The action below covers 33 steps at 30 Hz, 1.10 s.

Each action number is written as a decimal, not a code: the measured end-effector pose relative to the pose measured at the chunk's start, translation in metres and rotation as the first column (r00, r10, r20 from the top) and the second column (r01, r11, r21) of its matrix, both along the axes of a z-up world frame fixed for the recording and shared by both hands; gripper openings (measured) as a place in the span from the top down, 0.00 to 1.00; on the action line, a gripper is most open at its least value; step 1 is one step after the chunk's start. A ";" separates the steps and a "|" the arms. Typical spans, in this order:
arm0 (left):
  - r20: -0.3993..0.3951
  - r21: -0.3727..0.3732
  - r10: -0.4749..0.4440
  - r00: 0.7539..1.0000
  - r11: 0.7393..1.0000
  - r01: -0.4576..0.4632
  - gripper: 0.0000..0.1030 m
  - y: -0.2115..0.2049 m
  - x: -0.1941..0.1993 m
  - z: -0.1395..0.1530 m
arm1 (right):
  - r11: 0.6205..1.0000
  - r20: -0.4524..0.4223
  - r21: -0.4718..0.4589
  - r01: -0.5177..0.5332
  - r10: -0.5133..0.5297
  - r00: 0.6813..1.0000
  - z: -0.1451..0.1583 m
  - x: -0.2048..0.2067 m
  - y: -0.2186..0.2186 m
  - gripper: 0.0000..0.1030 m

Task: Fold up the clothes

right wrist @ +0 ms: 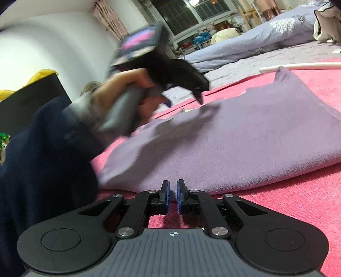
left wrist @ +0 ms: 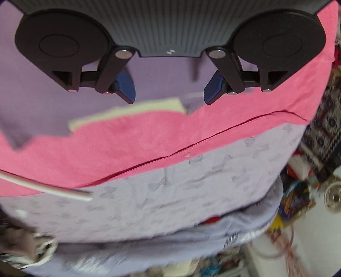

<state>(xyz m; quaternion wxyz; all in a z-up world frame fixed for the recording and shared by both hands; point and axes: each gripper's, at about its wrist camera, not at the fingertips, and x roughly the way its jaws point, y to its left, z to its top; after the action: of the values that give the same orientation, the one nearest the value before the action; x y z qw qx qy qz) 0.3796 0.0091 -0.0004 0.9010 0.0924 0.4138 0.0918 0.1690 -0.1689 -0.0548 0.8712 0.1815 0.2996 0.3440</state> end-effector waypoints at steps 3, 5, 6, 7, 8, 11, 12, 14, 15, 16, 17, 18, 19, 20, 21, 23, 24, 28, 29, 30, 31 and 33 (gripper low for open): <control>0.029 -0.007 -0.050 0.998 0.999 0.050 0.23 -0.005 -0.040 -0.002 | 0.996 0.025 0.083 -0.018 0.016 1.000 0.001 -0.004 -0.011 0.57; 0.048 -0.011 -0.084 0.995 0.996 0.084 0.18 -0.009 -0.066 -0.003 | 0.986 0.054 0.169 0.004 -0.013 0.998 0.003 -0.014 -0.027 0.51; 0.057 -0.012 -0.100 0.993 0.995 0.101 0.15 -0.010 -0.079 -0.004 | 0.977 0.066 0.213 0.017 -0.032 0.997 0.004 -0.020 -0.037 0.50; 0.067 -0.014 -0.117 0.991 0.993 0.118 0.15 -0.012 -0.092 -0.005 | 0.969 0.064 0.242 0.040 -0.057 0.996 0.005 -0.026 -0.046 0.50; 0.077 -0.015 -0.133 0.988 0.991 0.135 0.15 -0.014 -0.105 -0.005 | 0.968 0.040 0.236 0.084 -0.096 0.995 0.006 -0.032 -0.054 0.50; 0.110 -0.019 -0.161 0.981 0.986 0.164 0.13 -0.018 -0.137 -0.012 | 0.953 -0.023 0.181 0.244 -0.244 0.970 0.004 -0.051 -0.084 0.47; 0.125 -0.021 -0.142 0.982 0.989 0.145 0.07 -0.017 -0.137 -0.020 | 0.940 -0.050 0.174 0.294 -0.290 0.956 0.002 -0.056 -0.095 0.47; 0.148 -0.034 -0.110 0.983 0.993 0.116 0.00 -0.015 -0.137 -0.031 | 0.911 -0.096 0.174 0.373 -0.361 0.928 0.001 -0.061 -0.115 0.47; 0.150 -0.048 -0.103 0.983 0.993 0.111 0.00 -0.013 -0.138 -0.031 | 0.896 -0.117 0.173 0.410 -0.394 0.912 0.002 -0.060 -0.122 0.47; 0.149 -0.063 -0.099 0.984 0.992 0.109 0.00 -0.010 -0.138 -0.031 | 0.880 -0.136 0.164 0.445 -0.427 0.894 0.003 -0.056 -0.125 0.47; 0.148 -0.078 -0.098 0.984 0.991 0.110 0.00 -0.008 -0.138 -0.031 | 0.865 -0.159 0.157 0.476 -0.453 0.877 0.003 -0.051 -0.127 0.47; 0.148 -0.089 -0.096 0.984 0.990 0.110 0.00 -0.006 -0.139 -0.031 | 0.854 -0.185 0.159 0.495 -0.467 0.865 0.001 -0.043 -0.126 0.46; 0.150 -0.092 -0.097 0.984 0.990 0.111 0.00 -0.005 -0.139 -0.032 | 0.843 -0.211 0.160 0.514 -0.480 0.852 -0.001 -0.036 -0.125 0.44; 0.152 -0.090 -0.098 0.984 0.990 0.112 0.00 -0.005 -0.140 -0.032 | 0.831 -0.237 0.161 0.533 -0.492 0.838 -0.003 -0.029 -0.125 0.44; 0.154 -0.089 -0.098 0.983 0.990 0.113 0.00 -0.005 -0.140 -0.032 | 0.822 -0.255 0.157 0.548 -0.503 0.826 -0.005 -0.021 -0.123 0.42; 0.156 -0.095 -0.098 0.983 0.989 0.113 0.00 -0.003 -0.141 -0.033 | 0.820 -0.273 0.149 0.552 -0.503 0.820 -0.005 -0.007 -0.117 0.33; 0.157 -0.099 -0.097 0.983 0.989 0.114 0.00 -0.003 -0.141 -0.033 | 0.821 -0.285 0.149 0.552 -0.499 0.818 -0.005 0.000 -0.114 0.32; 0.158 -0.109 -0.097 0.983 0.987 0.115 0.00 -0.003 -0.142 -0.033 | 0.814 -0.338 0.156 0.560 -0.489 0.804 -0.008 0.031 -0.107 0.34; 0.158 -0.109 -0.097 0.983 0.987 0.115 0.00 -0.003 -0.142 -0.033 | 0.813 -0.345 0.157 0.561 -0.488 0.802 -0.009 0.036 -0.107 0.37; 0.159 -0.109 -0.097 0.983 0.987 0.116 0.00 -0.003 -0.142 -0.033 | 0.813 -0.340 0.156 0.561 -0.489 0.803 -0.009 0.035 -0.107 0.38; 0.159 -0.110 -0.098 0.982 0.987 0.116 0.00 -0.002 -0.142 -0.034 | 0.814 -0.336 0.155 0.560 -0.490 0.804 -0.009 0.034 -0.107 0.39; 0.159 -0.113 -0.097 0.983 0.987 0.116 0.00 -0.002 -0.141 -0.034 | 0.815 -0.327 0.154 0.559 -0.492 0.807 -0.008 0.032 -0.107 0.41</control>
<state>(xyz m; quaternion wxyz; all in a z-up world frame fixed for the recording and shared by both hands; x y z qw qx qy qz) 0.2382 0.0072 -0.0342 0.9376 0.0520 0.3429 0.0246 0.2006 -0.2757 -0.0633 0.8538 0.4082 0.3094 0.0929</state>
